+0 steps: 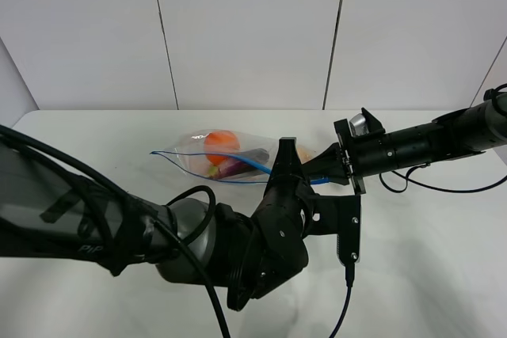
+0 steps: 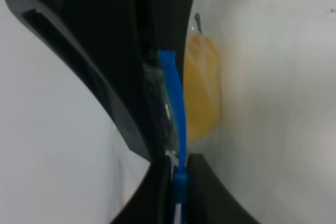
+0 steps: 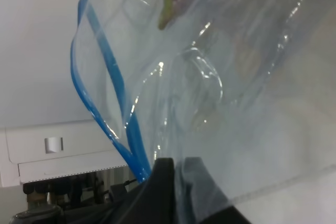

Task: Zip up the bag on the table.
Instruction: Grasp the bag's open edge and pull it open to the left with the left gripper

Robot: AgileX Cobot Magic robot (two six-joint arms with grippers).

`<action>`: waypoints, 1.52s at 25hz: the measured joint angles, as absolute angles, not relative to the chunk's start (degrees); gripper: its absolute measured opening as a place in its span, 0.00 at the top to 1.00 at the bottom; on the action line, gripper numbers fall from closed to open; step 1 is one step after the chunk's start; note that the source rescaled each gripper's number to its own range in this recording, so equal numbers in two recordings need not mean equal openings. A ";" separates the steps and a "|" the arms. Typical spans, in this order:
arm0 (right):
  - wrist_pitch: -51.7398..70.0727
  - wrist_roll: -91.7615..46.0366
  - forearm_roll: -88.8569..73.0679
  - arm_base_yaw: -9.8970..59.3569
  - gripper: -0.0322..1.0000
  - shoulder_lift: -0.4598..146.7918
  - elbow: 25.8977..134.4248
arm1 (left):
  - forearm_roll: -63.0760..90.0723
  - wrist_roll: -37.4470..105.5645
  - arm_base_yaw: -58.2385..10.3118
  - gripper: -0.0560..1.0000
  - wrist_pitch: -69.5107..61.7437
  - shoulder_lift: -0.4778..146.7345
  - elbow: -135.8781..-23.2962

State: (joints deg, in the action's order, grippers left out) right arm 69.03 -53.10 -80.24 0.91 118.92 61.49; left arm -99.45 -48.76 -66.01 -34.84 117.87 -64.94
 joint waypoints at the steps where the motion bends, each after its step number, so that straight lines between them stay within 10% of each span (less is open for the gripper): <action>1: 69.03 -53.10 -80.24 0.91 0.97 118.92 61.49 | -99.45 -48.76 -66.01 0.94 -34.84 117.87 -64.94; 38: 70.31 -53.25 -77.27 -3.09 0.97 118.87 61.49 | -98.11 -39.26 -52.60 0.95 -37.86 107.25 -50.13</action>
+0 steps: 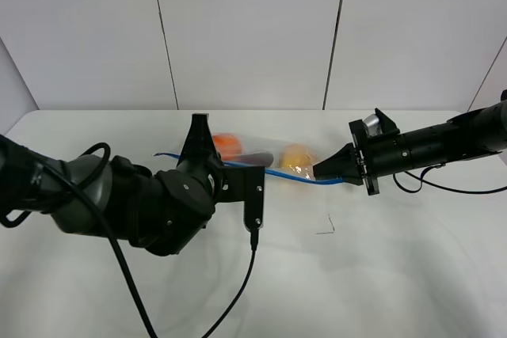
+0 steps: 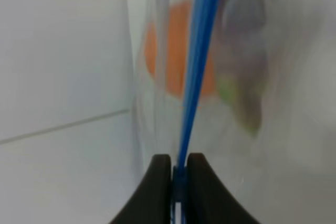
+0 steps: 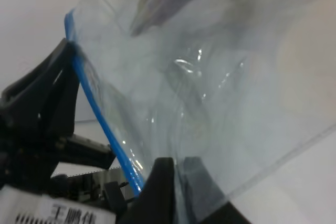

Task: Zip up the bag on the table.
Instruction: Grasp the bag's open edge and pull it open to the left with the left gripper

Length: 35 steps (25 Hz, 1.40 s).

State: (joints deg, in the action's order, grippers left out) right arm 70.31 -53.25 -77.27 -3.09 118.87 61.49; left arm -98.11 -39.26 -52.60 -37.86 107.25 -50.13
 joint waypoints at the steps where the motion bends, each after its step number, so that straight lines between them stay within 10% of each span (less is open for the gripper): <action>1: 70.31 -53.25 -77.21 -3.09 0.97 118.87 61.49 | -98.11 -39.26 -52.10 0.95 -37.94 107.25 -49.62; 35: 70.08 -53.25 -76.79 -3.09 0.97 118.87 61.49 | -96.75 -39.15 -41.10 0.95 -37.79 106.86 -48.27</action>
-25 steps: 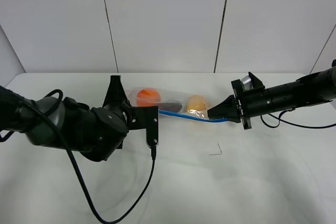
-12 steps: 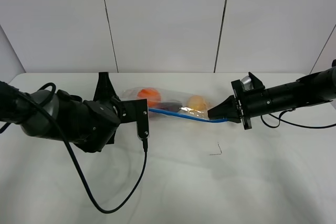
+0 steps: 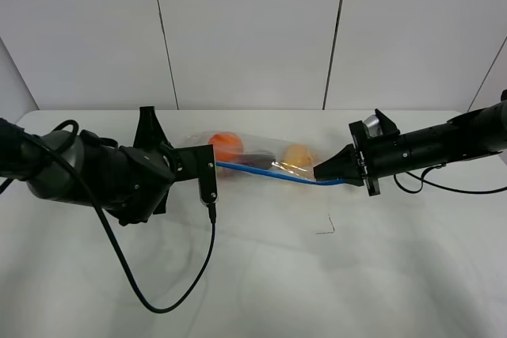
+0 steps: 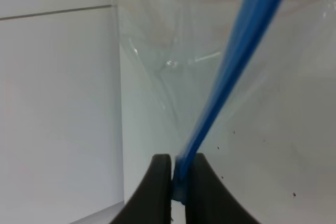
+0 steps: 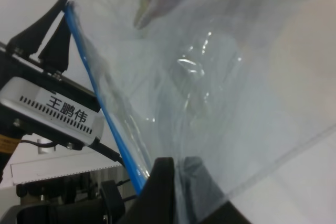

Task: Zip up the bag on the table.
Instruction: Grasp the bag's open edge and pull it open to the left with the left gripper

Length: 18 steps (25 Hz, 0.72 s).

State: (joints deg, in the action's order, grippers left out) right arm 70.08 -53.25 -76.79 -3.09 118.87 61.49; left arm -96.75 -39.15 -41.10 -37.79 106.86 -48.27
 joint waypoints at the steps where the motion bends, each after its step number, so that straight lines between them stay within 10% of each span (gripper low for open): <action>1: 70.08 -53.25 -76.79 -3.09 0.97 118.87 61.49 | -96.75 -39.15 -41.10 0.95 -37.71 106.86 -48.27; 11: 70.02 -53.25 -76.61 -3.09 0.97 118.87 61.49 | -96.57 -39.15 -40.98 0.88 -37.66 106.81 -48.27; 18: 69.96 -53.25 -75.70 -3.56 0.97 118.87 61.49 | -96.03 -40.96 -40.71 0.23 -38.62 106.80 -48.27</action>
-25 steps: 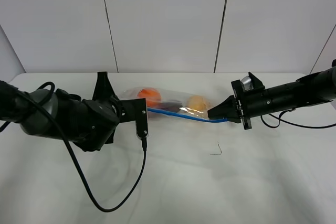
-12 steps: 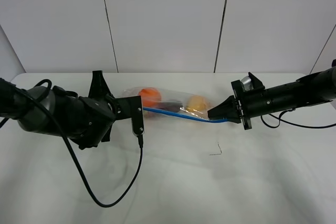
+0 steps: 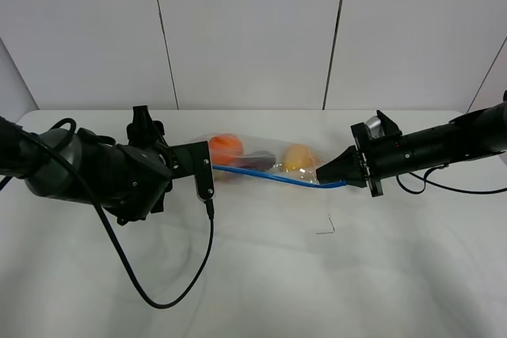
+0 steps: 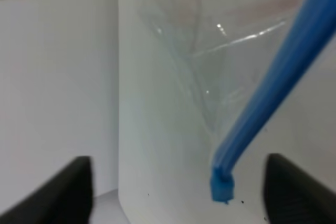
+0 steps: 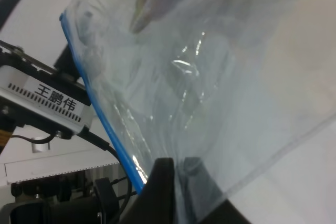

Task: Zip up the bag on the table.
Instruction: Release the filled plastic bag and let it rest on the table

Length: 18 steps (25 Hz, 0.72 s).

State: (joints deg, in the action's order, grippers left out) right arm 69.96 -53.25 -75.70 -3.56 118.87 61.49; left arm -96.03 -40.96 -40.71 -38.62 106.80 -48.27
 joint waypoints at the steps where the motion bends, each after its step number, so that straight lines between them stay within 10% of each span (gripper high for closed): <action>1: 69.96 -53.25 -75.70 -3.56 0.97 118.87 61.49 | -95.99 -41.72 -40.71 0.20 -39.03 106.80 -48.27; 18: 69.92 -53.25 -75.66 -3.56 0.97 118.87 61.49 | -94.49 -44.47 -40.71 0.03 -40.77 106.80 -48.27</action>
